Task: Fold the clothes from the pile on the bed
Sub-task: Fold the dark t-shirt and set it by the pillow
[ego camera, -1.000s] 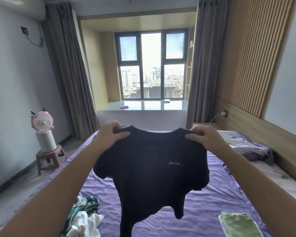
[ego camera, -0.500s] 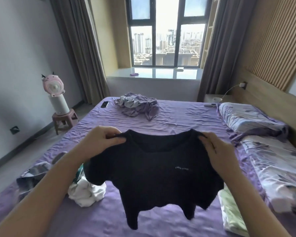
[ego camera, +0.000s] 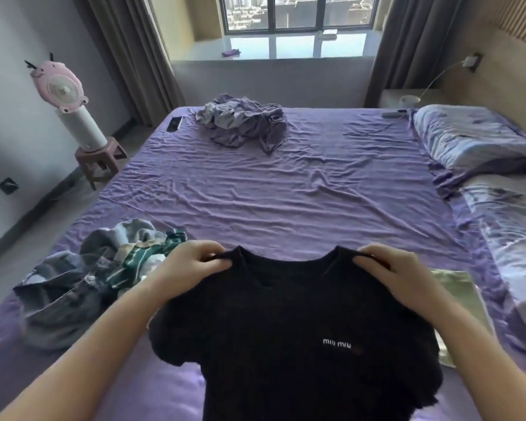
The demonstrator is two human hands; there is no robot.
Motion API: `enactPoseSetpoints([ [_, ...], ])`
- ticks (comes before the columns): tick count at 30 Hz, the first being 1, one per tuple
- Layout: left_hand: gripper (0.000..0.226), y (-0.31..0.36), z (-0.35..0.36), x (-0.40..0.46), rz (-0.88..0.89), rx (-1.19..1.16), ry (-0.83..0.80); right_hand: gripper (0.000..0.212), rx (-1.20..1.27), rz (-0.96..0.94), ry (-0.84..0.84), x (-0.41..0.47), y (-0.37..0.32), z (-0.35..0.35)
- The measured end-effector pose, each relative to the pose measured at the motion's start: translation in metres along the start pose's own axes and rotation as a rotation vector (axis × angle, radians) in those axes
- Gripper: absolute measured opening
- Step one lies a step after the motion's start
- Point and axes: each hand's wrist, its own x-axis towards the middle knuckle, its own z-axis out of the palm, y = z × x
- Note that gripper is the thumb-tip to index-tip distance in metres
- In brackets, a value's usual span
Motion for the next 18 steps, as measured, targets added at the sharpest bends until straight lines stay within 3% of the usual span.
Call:
enactPoseSetpoints([
  [4,0.012,-0.087,0.066,0.066,-0.105,0.124,-0.003,0.009,-0.063,0.212,-0.032,0.032,0.076,0.073],
  [10,0.025,-0.194,0.149,0.143,-0.249,0.286,-0.089,0.012,-0.194,0.473,-0.162,0.059,0.176,0.174],
  [15,0.028,-0.254,0.180,0.186,-0.307,0.401,-0.048,0.032,-0.219,0.559,-0.190,0.079,0.224,0.224],
  [18,0.023,-0.282,0.185,0.201,-0.372,0.406,-0.080,0.020,-0.212,0.639,-0.167,0.087,0.242,0.241],
])
